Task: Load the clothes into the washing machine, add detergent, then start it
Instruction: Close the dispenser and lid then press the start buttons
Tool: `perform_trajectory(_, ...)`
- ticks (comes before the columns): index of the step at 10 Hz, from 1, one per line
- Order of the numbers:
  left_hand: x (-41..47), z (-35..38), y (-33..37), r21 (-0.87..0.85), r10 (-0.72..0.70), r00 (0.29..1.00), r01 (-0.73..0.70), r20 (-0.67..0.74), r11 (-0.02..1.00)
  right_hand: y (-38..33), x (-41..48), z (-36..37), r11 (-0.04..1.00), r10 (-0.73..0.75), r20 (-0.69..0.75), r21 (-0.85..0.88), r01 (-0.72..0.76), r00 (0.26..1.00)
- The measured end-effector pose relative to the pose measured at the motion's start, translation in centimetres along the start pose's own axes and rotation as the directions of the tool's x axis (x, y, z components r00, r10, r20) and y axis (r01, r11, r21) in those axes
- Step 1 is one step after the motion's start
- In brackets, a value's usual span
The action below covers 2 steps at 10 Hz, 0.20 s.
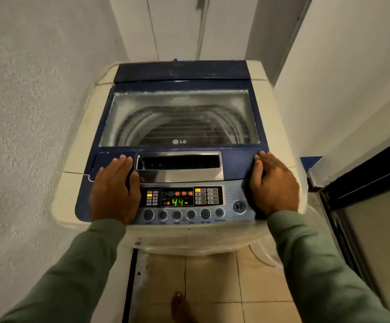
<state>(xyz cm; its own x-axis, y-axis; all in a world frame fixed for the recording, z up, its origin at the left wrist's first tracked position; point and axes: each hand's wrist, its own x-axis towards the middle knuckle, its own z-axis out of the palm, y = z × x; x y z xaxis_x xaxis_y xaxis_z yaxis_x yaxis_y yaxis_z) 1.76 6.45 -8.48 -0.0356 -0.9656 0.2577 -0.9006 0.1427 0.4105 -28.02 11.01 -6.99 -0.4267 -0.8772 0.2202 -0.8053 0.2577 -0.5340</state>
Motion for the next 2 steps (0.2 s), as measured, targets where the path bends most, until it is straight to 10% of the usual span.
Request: perform_trajectory(2,2.7,-3.3,2.2,0.139,0.107,0.994,-0.102,-0.029,0.985,-2.7,1.6,-2.2,0.976,-0.006,0.069,-0.217,0.02,0.998)
